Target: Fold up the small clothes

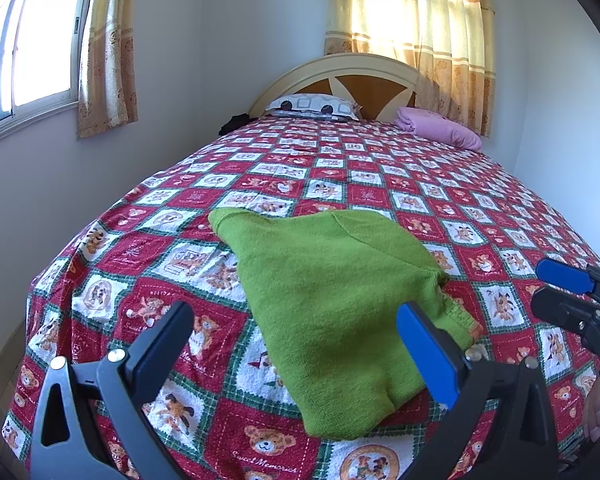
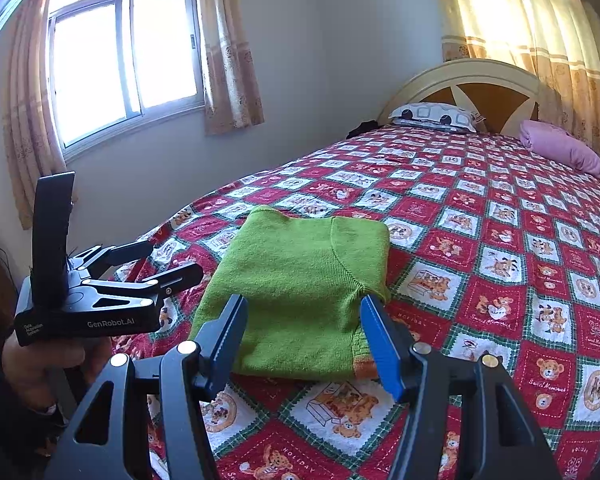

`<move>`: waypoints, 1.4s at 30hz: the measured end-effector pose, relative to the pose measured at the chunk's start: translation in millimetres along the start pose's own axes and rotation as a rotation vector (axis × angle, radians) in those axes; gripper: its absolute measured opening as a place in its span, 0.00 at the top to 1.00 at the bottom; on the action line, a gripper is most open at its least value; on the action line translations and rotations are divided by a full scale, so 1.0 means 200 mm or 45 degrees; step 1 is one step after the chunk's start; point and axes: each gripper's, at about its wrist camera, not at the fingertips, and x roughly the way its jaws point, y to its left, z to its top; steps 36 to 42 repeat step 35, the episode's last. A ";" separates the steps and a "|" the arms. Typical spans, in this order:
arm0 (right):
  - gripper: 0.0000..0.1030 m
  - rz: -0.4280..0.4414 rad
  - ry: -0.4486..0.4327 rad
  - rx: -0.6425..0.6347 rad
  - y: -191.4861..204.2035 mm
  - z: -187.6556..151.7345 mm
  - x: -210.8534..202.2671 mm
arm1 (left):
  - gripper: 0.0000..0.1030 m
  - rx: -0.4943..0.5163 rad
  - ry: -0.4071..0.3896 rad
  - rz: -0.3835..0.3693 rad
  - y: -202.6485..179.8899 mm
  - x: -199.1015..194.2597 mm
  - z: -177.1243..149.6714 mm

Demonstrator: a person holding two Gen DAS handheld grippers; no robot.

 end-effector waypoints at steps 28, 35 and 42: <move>0.41 -0.022 -0.076 0.012 0.00 -0.01 -0.05 | 0.00 -0.010 -0.070 0.087 0.01 -0.06 0.05; 0.41 -0.010 -0.059 0.002 0.01 -0.02 -0.03 | 0.00 0.012 -0.079 0.091 0.00 -0.05 0.03; 0.41 -0.010 -0.059 0.002 0.01 -0.02 -0.03 | 0.00 0.012 -0.079 0.091 0.00 -0.05 0.03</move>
